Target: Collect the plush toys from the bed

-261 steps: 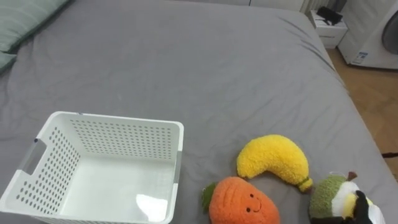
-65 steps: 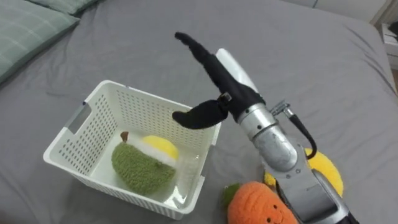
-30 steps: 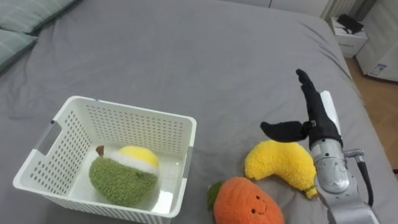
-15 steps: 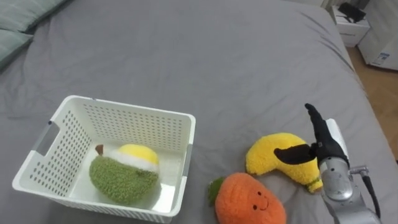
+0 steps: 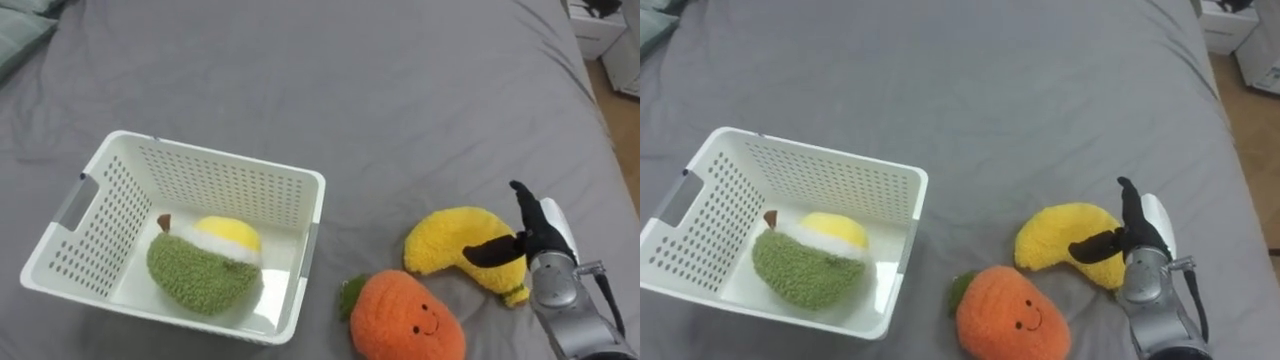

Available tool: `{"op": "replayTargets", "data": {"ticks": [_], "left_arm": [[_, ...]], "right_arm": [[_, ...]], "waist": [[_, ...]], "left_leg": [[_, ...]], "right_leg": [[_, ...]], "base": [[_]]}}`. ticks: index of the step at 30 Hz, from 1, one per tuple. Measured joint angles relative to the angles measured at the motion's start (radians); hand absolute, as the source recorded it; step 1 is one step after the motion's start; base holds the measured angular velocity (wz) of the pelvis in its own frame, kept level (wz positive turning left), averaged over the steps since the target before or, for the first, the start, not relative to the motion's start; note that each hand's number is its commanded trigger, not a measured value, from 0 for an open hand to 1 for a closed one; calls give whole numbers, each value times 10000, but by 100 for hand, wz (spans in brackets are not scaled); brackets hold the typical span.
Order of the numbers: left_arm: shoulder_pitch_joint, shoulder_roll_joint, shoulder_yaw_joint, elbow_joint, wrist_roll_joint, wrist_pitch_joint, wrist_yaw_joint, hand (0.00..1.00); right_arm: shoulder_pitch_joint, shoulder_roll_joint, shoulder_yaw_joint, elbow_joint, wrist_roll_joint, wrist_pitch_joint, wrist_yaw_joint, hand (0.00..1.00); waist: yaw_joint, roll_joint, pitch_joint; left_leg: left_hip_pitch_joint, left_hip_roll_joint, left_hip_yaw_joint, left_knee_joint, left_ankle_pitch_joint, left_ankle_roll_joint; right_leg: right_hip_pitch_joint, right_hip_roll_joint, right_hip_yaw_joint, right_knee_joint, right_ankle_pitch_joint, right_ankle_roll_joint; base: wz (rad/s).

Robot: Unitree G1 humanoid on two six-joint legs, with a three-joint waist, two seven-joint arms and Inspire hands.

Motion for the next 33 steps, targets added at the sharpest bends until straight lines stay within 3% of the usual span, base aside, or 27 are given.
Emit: {"op": "replayTargets", "data": {"ticks": [10, 19, 20, 21, 26, 33], "left_arm": [[-401, 394, -648, 532, -12, -147, -14, 0], [-814, 396, -841, 749, -369, -141, 16, 0], [-841, 397, -867, 749, -414, -141, 22, 0], [-923, 397, -917, 749, -417, -145, 24, 0], [-998, 396, -1464, 754, -422, -183, 22, 0], [-1040, 375, -1529, 769, -424, -182, -8, 0]], "right_arm": [[-953, -360, 89, 2291, -186, -156, -70, 0], [-1387, -456, 396, 3058, -500, -242, -18, 0], [-1387, -456, 474, 3106, -541, -242, -6, 69], [-1387, -456, 495, 3233, -628, -244, 37, 100], [-1382, -439, 949, 3446, -617, -236, 112, 100], [-1421, -485, 874, 3426, -617, -235, -172, 100]], "waist": [[170, 53, 41], [164, 65, 94], [156, 75, 98], [148, 83, 104], [156, 135, 115], [168, 161, 106]], "left_leg": [[-633, -5, -256, 194, 27, -19], [-846, -13, -305, 271, 64, -15], [-862, -13, -329, 272, 64, -16], [-933, -22, -407, 273, 67, -20], [-990, -36, -473, 259, 91, -25], [-946, -42, -492, 268, 93, -23]], "right_leg": [[-478, -5, -270, -4, 6, -10], [-625, -23, -359, 11, 20, -33], [-625, -23, -383, 10, 20, -34], [-640, -27, -459, 7, 21, -34], [-648, -37, -588, -7, 21, -34], [-634, -38, -585, -11, 21, -34]], "base": [[8], [2], [10], [17], [7], [0]]}}
